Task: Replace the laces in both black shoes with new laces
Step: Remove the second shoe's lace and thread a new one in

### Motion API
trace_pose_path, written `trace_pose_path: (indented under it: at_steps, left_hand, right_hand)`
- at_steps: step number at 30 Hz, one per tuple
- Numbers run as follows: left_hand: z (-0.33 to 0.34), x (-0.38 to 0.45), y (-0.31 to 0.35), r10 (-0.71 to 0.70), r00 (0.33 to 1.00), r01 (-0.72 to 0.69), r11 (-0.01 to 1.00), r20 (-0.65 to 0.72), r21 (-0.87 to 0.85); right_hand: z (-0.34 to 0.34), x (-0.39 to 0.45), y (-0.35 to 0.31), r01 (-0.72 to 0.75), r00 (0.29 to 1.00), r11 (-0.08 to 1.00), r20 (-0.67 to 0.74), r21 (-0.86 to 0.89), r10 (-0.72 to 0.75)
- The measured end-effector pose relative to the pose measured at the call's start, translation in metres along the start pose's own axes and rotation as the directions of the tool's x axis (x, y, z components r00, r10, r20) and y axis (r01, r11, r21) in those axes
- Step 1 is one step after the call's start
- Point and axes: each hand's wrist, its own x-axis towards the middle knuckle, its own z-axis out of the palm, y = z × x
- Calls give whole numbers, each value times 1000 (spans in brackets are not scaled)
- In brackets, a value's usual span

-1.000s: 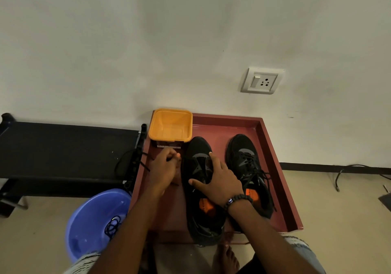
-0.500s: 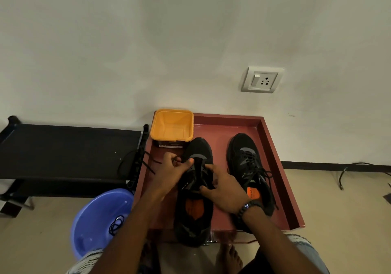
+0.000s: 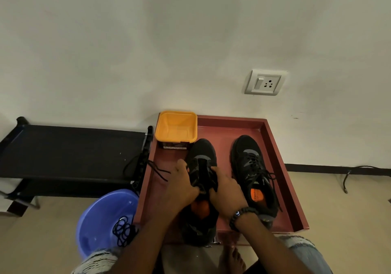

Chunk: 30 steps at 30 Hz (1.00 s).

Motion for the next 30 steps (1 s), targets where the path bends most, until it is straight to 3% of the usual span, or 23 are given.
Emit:
trace_pose_path:
  at_steps: [6, 15, 23, 27, 30]
  left_hand:
    - [-15, 1, -8, -149, 988, 152, 970, 28, -188]
    - [-10, 6, -6, -79, 997, 81, 992, 28, -98]
    - [-21, 14, -1, -187, 977, 133, 911, -104, -390]
    - [-22, 14, -2, -245, 969, 186, 827, -43, -531]
    - [-23, 17, -8, -239, 970, 183, 824, -35, -536]
  right_hand:
    - [-9, 9, 21, -10, 998, 989, 56, 148, 2]
    - [-12, 10, 24, 56, 994, 987, 87, 151, -70]
    - [-13, 17, 16, 215, 966, 965, 109, 152, -233]
    - [-30, 23, 15, 116, 967, 964, 196, 238, -165]
    - [-45, 16, 24, 78, 962, 988, 250, 136, -110]
